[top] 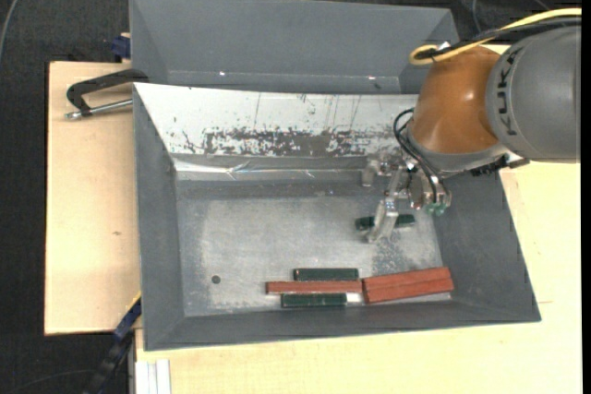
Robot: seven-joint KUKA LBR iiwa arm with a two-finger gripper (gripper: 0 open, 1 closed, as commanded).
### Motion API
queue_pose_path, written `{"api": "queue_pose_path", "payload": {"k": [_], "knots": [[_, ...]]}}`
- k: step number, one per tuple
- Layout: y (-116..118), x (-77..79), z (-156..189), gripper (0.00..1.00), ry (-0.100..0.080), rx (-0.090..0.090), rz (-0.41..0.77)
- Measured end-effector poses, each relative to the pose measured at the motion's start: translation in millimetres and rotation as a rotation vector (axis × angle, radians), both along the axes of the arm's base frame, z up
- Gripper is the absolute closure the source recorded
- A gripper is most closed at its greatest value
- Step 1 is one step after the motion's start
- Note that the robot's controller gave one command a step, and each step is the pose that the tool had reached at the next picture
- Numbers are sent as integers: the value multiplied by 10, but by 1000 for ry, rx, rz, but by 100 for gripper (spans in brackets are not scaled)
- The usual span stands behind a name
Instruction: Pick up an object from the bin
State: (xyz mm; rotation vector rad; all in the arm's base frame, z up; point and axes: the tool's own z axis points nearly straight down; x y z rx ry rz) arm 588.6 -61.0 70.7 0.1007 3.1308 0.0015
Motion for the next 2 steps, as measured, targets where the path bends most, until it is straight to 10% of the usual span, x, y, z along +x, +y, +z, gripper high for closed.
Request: {"api": "queue_pose_path", "payload": {"k": [1,2], "knots": [[2,-12,3,100,3,0,1],[216,-49,1499,100,0,-1,36]]}}
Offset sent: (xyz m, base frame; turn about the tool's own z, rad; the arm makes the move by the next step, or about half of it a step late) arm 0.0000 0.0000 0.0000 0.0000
